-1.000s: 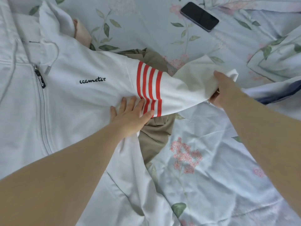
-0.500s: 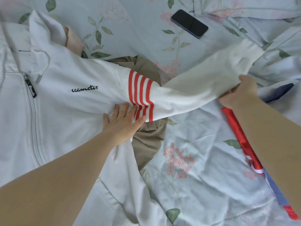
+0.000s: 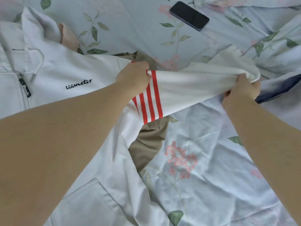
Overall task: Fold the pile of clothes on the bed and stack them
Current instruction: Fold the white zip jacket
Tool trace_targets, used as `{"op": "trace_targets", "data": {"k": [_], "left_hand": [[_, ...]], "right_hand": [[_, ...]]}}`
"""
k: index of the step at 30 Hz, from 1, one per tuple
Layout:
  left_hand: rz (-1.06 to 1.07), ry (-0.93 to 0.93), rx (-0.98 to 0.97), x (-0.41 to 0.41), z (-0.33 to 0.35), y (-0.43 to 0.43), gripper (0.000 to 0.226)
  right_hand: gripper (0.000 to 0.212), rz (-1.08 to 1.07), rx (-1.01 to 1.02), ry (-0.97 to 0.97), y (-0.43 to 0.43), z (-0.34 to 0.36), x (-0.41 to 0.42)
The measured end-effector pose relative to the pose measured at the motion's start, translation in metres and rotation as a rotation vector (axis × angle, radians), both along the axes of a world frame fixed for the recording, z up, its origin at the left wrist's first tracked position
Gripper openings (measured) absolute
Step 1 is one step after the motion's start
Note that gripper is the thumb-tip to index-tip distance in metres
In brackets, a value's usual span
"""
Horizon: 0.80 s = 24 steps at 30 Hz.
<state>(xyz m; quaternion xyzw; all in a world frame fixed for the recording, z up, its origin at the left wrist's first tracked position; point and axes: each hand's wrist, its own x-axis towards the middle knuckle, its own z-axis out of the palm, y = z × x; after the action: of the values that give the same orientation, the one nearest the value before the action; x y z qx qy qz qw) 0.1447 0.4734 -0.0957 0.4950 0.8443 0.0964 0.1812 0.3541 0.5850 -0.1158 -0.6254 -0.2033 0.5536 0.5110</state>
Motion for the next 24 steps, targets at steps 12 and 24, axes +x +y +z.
{"op": "trace_targets", "data": {"k": [12,24], "left_hand": [[-0.136,-0.063,0.291,0.024,-0.007,-0.057,0.062],[0.230,0.118,0.105,0.093,-0.038,-0.219,0.048]], "right_hand": [[0.069,0.432,0.127,-0.462,-0.030,0.011,-0.011],[0.010,1.271,0.129,-0.749,-0.276,-0.028,0.027]]}}
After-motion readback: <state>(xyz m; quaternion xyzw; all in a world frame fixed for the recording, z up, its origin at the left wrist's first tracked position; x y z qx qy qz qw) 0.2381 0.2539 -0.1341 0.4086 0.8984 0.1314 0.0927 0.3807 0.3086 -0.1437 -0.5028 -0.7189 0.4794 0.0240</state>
